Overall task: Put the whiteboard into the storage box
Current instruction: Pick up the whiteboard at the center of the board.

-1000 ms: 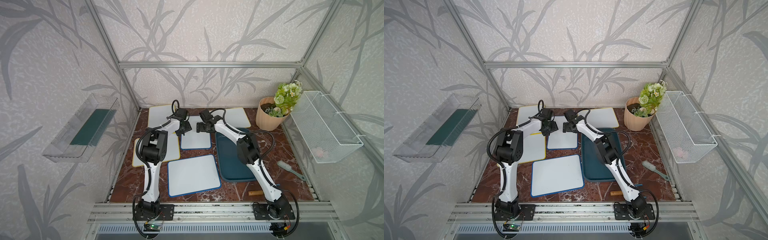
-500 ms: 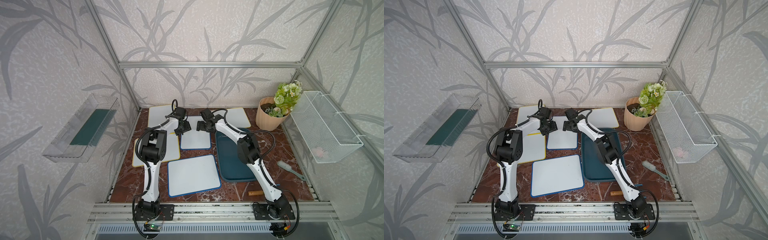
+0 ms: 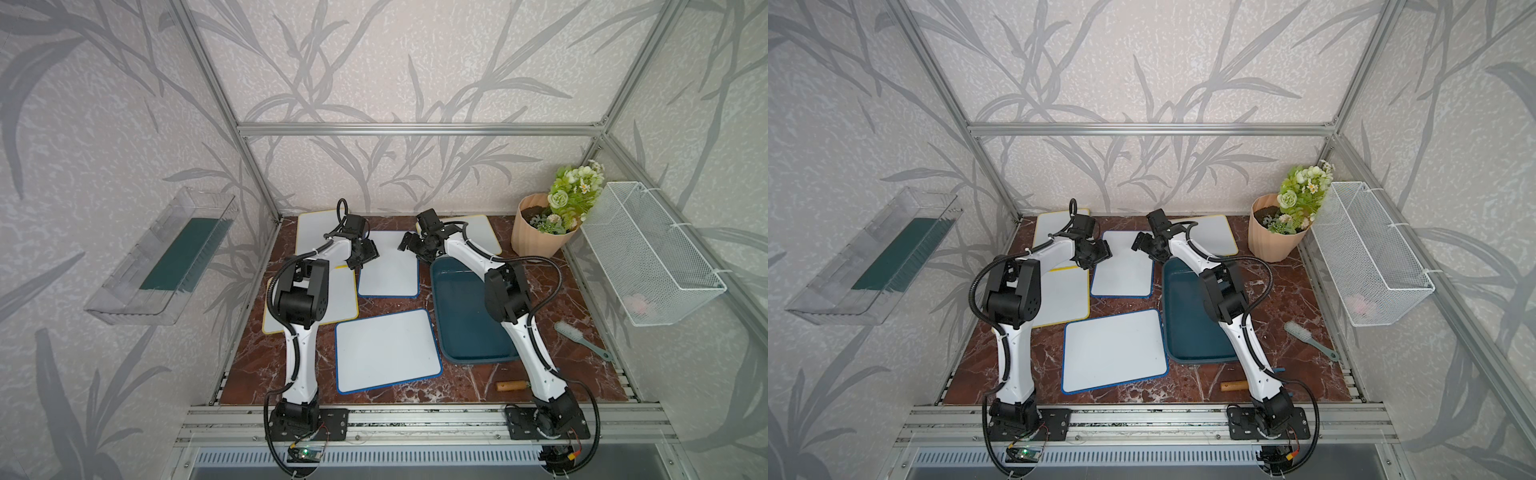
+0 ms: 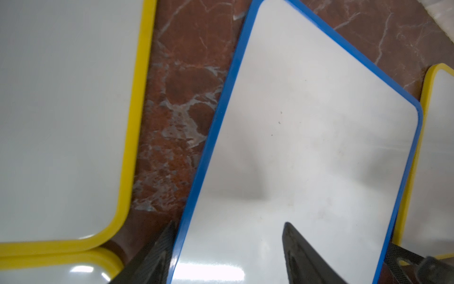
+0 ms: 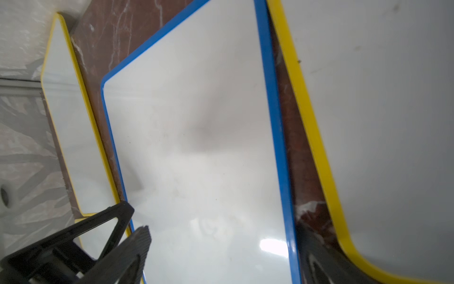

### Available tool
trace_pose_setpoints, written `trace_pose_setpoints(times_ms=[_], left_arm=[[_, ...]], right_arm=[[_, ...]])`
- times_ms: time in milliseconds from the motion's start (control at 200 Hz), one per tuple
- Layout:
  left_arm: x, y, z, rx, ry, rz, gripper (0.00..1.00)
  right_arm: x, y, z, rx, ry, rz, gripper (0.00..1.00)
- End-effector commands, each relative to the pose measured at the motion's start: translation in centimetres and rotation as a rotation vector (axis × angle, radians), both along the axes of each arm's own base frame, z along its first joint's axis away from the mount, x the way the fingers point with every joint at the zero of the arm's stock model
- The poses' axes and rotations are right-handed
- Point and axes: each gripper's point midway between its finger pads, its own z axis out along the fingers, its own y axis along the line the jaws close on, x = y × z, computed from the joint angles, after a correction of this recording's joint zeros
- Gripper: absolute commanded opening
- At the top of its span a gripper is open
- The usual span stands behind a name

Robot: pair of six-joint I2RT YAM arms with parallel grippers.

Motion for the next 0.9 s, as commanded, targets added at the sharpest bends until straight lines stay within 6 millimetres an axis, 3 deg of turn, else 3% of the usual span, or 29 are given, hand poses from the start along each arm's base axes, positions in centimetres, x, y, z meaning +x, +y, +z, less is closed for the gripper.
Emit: trace_pose_setpoints(times_ms=[0, 385, 550, 750, 895], left_arm=[[-5.2, -2.1, -6.7, -0.066, 0.235, -0.038, 0.70], [-5.3, -2.1, -7.0, -0.068, 0.235, -0.039, 0.69], [-5.3, -2.2, -6.8, -0.070, 0.232, -0.038, 0.68], [-5.5, -2.0, -6.6, -0.047, 0.231, -0.044, 0.68], [-5.7, -2.0, -6.8, -0.037, 0.234, -0.048, 0.68]], right_arm=[[-5.5, 4.7, -2.6, 0.200, 0.236, 0.086, 0.94], [-3.6, 3.4, -1.6, 0.327, 0.157, 0.029, 0.90], [-3.3, 2.9, -1.8, 0.256, 0.108, 0.055, 0.91], [-3.7, 1.8, -3.5, 0.094, 0.115, 0.073, 0.90], [-3.7, 2.4, -4.3, 0.078, 0.107, 0.077, 0.90]])
